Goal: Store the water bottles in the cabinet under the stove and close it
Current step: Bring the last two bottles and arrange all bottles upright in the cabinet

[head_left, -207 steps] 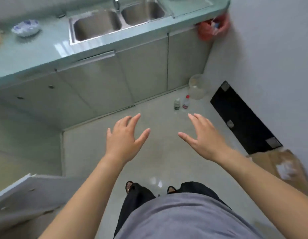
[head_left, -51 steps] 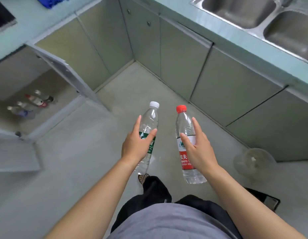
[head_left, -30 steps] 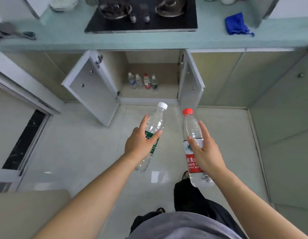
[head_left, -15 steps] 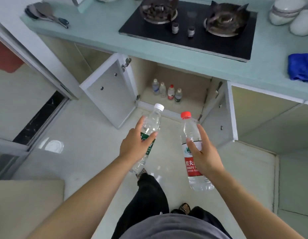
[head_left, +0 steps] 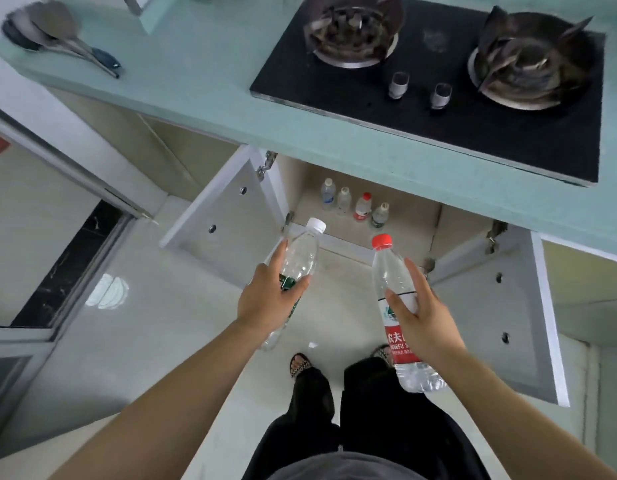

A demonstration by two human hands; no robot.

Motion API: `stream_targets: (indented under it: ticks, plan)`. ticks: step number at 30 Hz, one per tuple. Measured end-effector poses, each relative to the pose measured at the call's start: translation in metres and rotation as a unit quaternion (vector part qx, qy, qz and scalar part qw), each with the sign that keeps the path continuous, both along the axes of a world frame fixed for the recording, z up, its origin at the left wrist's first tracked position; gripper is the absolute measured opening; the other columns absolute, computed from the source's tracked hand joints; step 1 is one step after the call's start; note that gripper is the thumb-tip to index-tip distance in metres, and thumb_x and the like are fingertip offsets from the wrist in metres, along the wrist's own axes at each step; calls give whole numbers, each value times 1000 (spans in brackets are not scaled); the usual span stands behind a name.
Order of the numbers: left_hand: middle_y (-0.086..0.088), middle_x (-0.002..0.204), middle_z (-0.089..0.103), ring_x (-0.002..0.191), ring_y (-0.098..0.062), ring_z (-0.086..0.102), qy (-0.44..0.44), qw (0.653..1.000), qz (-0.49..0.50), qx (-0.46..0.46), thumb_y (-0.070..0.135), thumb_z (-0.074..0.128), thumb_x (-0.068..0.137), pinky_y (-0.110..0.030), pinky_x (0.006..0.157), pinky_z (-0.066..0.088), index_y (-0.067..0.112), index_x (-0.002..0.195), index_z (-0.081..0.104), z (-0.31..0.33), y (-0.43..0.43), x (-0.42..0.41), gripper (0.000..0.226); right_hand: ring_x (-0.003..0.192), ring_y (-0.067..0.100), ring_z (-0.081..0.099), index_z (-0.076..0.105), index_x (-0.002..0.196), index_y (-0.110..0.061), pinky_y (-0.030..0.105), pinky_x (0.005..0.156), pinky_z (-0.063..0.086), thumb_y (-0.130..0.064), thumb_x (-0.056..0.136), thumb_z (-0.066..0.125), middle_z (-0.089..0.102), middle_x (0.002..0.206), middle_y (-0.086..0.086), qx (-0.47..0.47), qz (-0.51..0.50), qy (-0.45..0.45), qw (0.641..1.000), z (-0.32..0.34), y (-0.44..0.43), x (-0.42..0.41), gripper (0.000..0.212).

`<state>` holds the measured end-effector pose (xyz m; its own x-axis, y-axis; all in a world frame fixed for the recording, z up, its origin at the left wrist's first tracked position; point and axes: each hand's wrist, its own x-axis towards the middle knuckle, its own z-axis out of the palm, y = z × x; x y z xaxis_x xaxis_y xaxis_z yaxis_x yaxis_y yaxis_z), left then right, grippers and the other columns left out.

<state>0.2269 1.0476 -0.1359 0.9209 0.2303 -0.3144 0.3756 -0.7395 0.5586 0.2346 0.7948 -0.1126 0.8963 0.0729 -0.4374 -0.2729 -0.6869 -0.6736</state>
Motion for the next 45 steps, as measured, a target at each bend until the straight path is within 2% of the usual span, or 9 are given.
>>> stream_targets:
  ticks: [7,13,17,24,29,34,38,42,45]
  plan:
    - [-2,115,53,98,-22,57,21,999,27,-9,67,43,82,-37,79,49,49,142,5,-47,0,62,73,96,17,48,3,142,-50,32,75,37,-53,92,37,37,139,0,-33,73,36,996,-46,11,90,61]
    - [-4,116,54,97,-23,59,19,1000,7,-7,67,45,82,-36,77,50,45,143,10,-129,20,131,73,108,26,53,1,143,-47,32,78,38,-51,92,39,39,136,1,-101,116,29,988,-141,30,157,64]
    - [-3,129,52,107,-24,58,-1,1000,-29,-7,72,41,80,-38,83,51,43,144,10,-207,40,172,77,104,28,57,-4,143,-47,31,75,39,-53,92,38,37,137,1,-140,150,19,979,-230,44,195,66]
    - [-2,119,61,98,-26,63,-24,997,-53,-54,76,41,76,-44,84,52,51,137,11,-384,46,253,72,92,26,60,6,144,-46,37,78,50,-54,89,44,45,117,3,-148,172,-40,973,-418,52,261,67]
    - [-3,125,59,105,-26,61,-64,998,-24,-16,58,49,85,-34,81,45,36,145,13,-520,35,309,74,88,24,60,8,144,-45,31,73,45,-55,87,47,49,106,4,-179,223,-90,954,-565,41,317,70]
    - [-5,126,61,105,-29,62,-86,995,-39,-34,59,54,81,-45,86,52,41,144,10,-617,35,350,78,92,30,60,4,144,-44,31,73,42,-53,89,45,49,107,7,-215,272,-116,931,-679,33,362,69]
    - [-9,123,62,103,-33,62,-101,994,-18,-40,57,56,81,-48,85,53,43,144,7,-654,30,362,80,92,29,60,2,144,-45,36,77,47,-51,91,40,46,111,7,-235,259,-151,924,-722,32,371,66]
    - [-3,127,60,109,-29,60,-123,987,19,-101,49,62,82,-46,90,51,43,142,13,-654,19,367,78,95,29,57,5,143,-47,36,76,47,-52,91,39,45,113,8,-226,217,-170,934,-730,31,360,62]
    - [-1,125,61,108,-28,61,-138,987,13,-86,49,63,80,-46,88,52,45,141,13,-652,13,374,79,101,27,52,5,144,-45,37,79,45,-53,90,36,49,118,8,-263,212,-204,919,-737,30,360,63]
